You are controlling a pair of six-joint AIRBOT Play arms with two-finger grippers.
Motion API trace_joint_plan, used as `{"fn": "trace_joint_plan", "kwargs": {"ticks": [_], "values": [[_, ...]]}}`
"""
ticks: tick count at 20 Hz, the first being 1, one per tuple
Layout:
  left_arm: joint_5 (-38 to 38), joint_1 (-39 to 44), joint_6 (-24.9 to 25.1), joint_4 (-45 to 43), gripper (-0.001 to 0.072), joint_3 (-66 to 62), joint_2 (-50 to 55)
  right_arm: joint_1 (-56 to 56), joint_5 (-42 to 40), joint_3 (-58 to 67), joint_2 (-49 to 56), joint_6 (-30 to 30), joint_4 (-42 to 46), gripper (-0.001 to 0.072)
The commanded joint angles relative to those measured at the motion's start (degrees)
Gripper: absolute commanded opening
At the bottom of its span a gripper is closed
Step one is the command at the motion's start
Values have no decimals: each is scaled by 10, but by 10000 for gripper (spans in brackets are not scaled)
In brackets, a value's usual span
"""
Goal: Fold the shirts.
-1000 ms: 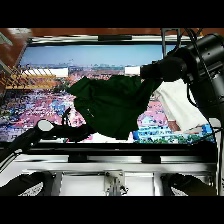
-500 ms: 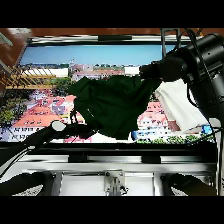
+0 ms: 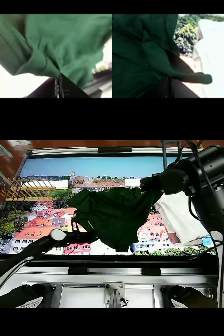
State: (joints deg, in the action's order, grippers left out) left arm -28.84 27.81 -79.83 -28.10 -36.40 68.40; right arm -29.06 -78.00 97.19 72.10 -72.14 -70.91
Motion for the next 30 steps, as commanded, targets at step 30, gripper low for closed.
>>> {"fn": "trace_joint_plan", "kwargs": {"ticks": [30], "values": [[-372, -342, -120, -551, 28, -311, -449, 0, 27, -56, -180, 86, 80, 57]]}}
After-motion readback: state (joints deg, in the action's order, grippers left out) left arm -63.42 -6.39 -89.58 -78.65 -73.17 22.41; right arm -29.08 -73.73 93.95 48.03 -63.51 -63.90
